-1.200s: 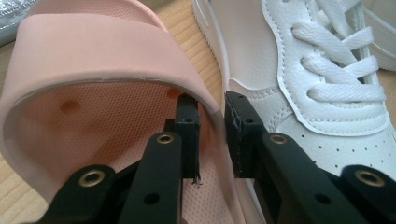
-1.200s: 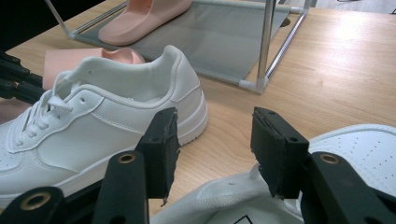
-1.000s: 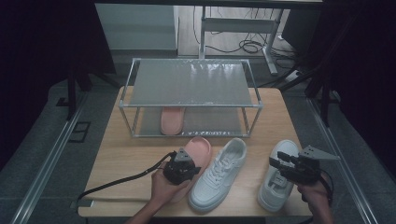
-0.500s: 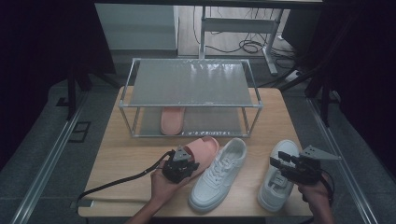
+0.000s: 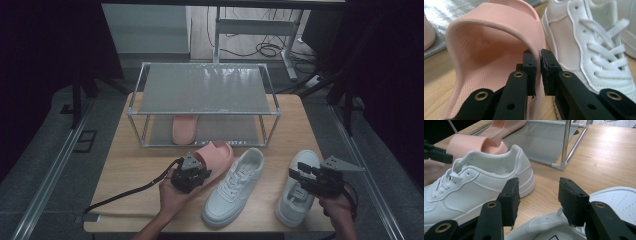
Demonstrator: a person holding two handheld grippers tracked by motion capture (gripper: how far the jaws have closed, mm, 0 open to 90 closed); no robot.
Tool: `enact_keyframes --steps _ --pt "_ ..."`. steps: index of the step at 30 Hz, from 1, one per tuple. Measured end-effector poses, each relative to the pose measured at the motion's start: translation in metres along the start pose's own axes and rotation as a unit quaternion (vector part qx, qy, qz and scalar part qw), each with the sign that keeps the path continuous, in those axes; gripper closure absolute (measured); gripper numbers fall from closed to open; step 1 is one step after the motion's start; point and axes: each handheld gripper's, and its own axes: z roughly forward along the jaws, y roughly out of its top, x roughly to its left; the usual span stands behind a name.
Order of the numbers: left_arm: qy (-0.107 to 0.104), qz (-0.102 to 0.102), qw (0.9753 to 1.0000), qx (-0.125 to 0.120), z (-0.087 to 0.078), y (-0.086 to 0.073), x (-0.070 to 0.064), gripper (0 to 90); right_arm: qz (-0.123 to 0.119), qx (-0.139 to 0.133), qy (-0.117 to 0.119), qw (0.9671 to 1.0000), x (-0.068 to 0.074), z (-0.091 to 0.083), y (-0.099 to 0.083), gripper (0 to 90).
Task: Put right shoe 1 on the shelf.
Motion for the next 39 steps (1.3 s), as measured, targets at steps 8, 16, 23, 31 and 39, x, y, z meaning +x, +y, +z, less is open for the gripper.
enact_keyframes --steps 8,16,23,31,39 --pt "0.009 -0.012 0.9998 -0.014 0.0 0.009 0.009 82.9 0.0 0.002 0.001 1.0 0.0 0.001 0.0 51.4" --pt "0.026 0.009 0.9996 -0.011 0.01 0.028 0.013 82.8 0.0 0.002 0.001 1.0 0.0 0.001 0.0 51.4" --pt "0.029 0.013 0.9994 -0.014 0.018 0.045 0.017 82.8 0.001 0.0 0.001 1.0 -0.001 0.0 0.0 51.4" --pt "0.044 0.001 0.999 -0.011 0.035 0.059 0.026 82.8 0.001 0.002 0.001 1.0 -0.001 0.001 -0.001 51.5" --pt "0.057 -0.011 0.9982 -0.013 0.052 0.071 0.032 82.7 0.003 0.001 0.001 1.0 -0.002 0.001 -0.001 51.5"
